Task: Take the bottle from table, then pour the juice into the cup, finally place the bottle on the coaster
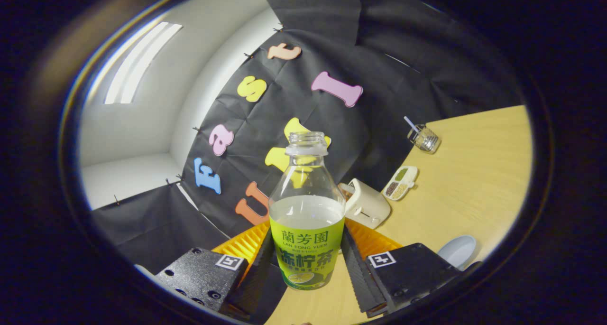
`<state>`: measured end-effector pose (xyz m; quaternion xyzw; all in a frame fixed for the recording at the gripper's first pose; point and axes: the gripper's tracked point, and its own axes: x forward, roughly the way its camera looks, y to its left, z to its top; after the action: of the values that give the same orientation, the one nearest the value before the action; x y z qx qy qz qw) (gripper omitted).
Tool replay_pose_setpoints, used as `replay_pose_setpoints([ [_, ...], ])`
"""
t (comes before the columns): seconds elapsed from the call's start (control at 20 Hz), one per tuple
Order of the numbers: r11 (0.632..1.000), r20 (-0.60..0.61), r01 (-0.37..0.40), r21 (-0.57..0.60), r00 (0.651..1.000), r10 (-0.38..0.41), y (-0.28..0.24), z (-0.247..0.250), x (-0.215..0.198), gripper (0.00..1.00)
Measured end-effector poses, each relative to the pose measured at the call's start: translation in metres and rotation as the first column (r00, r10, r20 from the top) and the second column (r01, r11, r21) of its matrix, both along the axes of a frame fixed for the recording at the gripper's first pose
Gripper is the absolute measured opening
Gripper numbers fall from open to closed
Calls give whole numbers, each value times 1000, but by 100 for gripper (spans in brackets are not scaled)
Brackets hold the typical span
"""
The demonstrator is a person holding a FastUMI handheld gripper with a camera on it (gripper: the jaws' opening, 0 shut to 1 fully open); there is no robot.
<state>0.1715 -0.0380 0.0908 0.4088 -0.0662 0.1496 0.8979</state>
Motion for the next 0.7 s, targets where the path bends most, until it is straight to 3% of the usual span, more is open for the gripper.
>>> replay_pose_setpoints([
  [0.3,962,42,122,-246,992,-115,10,8,33,81],
  [0.7,830,68,235,-506,970,-233,25,-24,84,82],
])
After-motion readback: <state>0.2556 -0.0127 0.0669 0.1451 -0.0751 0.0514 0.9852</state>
